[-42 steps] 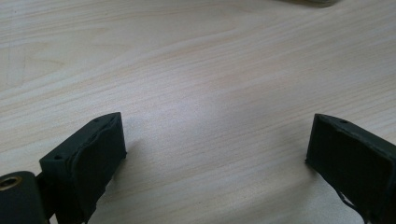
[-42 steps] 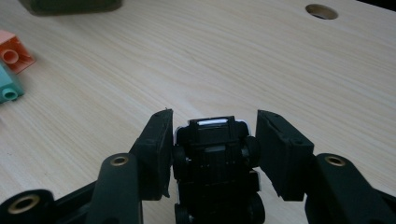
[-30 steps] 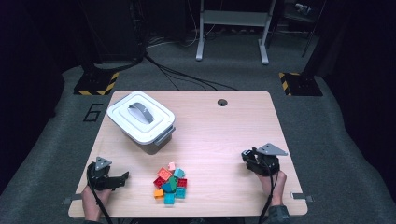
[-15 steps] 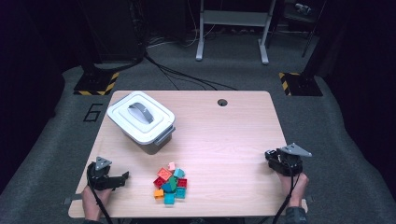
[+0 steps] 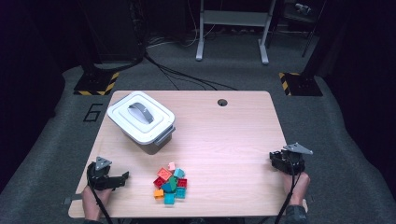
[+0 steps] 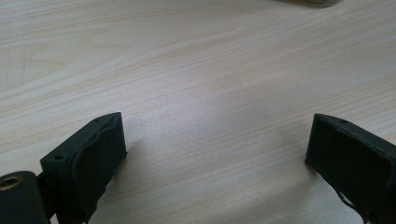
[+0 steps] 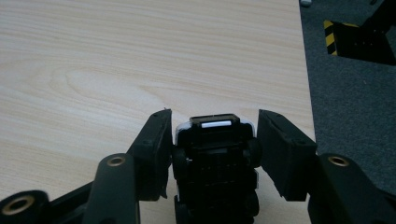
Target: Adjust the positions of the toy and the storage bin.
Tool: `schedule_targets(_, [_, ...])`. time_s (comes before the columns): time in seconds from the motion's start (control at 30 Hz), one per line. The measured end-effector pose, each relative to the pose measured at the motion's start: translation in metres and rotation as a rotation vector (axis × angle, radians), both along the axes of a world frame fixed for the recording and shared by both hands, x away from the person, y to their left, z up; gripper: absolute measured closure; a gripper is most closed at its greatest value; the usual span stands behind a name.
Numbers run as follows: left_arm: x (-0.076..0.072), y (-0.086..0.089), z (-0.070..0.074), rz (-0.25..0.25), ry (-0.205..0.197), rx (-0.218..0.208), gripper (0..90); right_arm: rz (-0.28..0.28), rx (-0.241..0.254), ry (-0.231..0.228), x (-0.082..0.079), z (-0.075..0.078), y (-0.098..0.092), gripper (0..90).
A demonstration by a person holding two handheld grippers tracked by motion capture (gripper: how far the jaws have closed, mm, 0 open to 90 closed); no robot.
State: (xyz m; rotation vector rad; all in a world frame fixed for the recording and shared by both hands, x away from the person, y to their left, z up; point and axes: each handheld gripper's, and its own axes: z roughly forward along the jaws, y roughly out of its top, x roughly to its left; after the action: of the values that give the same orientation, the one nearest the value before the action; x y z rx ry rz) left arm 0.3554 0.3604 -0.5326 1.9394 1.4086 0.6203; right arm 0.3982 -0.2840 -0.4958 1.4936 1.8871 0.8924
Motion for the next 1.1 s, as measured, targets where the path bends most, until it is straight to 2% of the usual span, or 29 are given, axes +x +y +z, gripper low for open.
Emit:
schedule_targets(0.03, [0.000, 0.000, 0.000, 0.000, 0.001, 0.000, 4.7, -0.004, -0.002, 0.003, 0.000, 0.000, 0.000, 35.5])
schedule_targets(0.1, [0.000, 0.000, 0.000, -0.001, -0.002, 0.002, 4.9, 0.002, 0.010, -0.004, -0.002, 0.001, 0.000, 27.1])
schedule_targets(0.2, [0.000, 0.000, 0.000, -0.001, -0.002, 0.002, 4.9, 0.006, 0.018, -0.013, -0.005, 0.003, 0.000, 22.9])
schedule_targets(0.27, [0.000, 0.000, 0.000, -0.001, 0.001, 0.000, 4.9, 0.019, 0.048, -0.025, -0.012, 0.006, 0.003, 17.6])
schedule_targets(0.37, [0.000, 0.000, 0.000, -0.001, 0.001, -0.001, 4.9, 0.041, 0.063, -0.029, -0.016, 0.008, 0.006, 14.5])
schedule_targets(0.47, [0.000, 0.000, 0.000, 0.000, 0.002, -0.002, 4.9, 0.096, 0.091, -0.021, -0.026, 0.011, 0.017, 10.0])
schedule_targets(0.63, [0.000, 0.000, 0.000, 0.000, 0.002, -0.002, 4.9, 0.166, 0.087, -0.035, -0.037, 0.011, 0.036, 6.1])
schedule_targets(0.7, [0.000, 0.000, 0.000, -0.001, 0.002, -0.002, 4.9, 0.174, 0.082, -0.034, -0.040, 0.010, 0.040, 5.7])
schedule_targets(0.8, [0.000, 0.000, 0.000, -0.001, 0.001, -0.003, 5.0, 0.222, 0.082, -0.037, -0.043, 0.006, 0.054, 5.1])
schedule_targets(0.83, [0.000, 0.000, 0.000, -0.001, 0.001, -0.002, 5.0, 0.247, 0.080, -0.031, -0.043, -0.001, 0.062, 4.7])
schedule_targets(0.87, [0.000, 0.000, 0.000, -0.001, 0.001, -0.002, 5.0, 0.247, 0.080, -0.031, -0.043, -0.001, 0.062, 4.7])
schedule_targets(0.9, [0.000, 0.000, 0.000, -0.001, 0.004, -0.002, 5.0, 0.250, 0.076, -0.023, -0.042, -0.004, 0.065, 4.4])
schedule_targets(0.93, [0.000, 0.000, 0.000, -0.001, 0.004, -0.001, 5.0, 0.271, 0.072, 0.006, -0.038, -0.015, 0.072, 3.8])
schedule_targets(0.97, [0.000, 0.000, 0.000, -0.001, 0.004, -0.001, 5.0, 0.271, 0.072, 0.006, -0.038, -0.015, 0.072, 3.8])
schedule_targets(1.07, [0.000, 0.000, 0.000, 0.000, 0.002, -0.004, 5.0, 0.290, 0.062, 0.044, -0.033, -0.029, 0.080, 3.4])
schedule_targets(1.1, [0.000, 0.000, 0.000, -0.001, 0.004, -0.002, 5.0, 0.294, 0.031, 0.061, -0.031, -0.030, 0.082, 2.7])
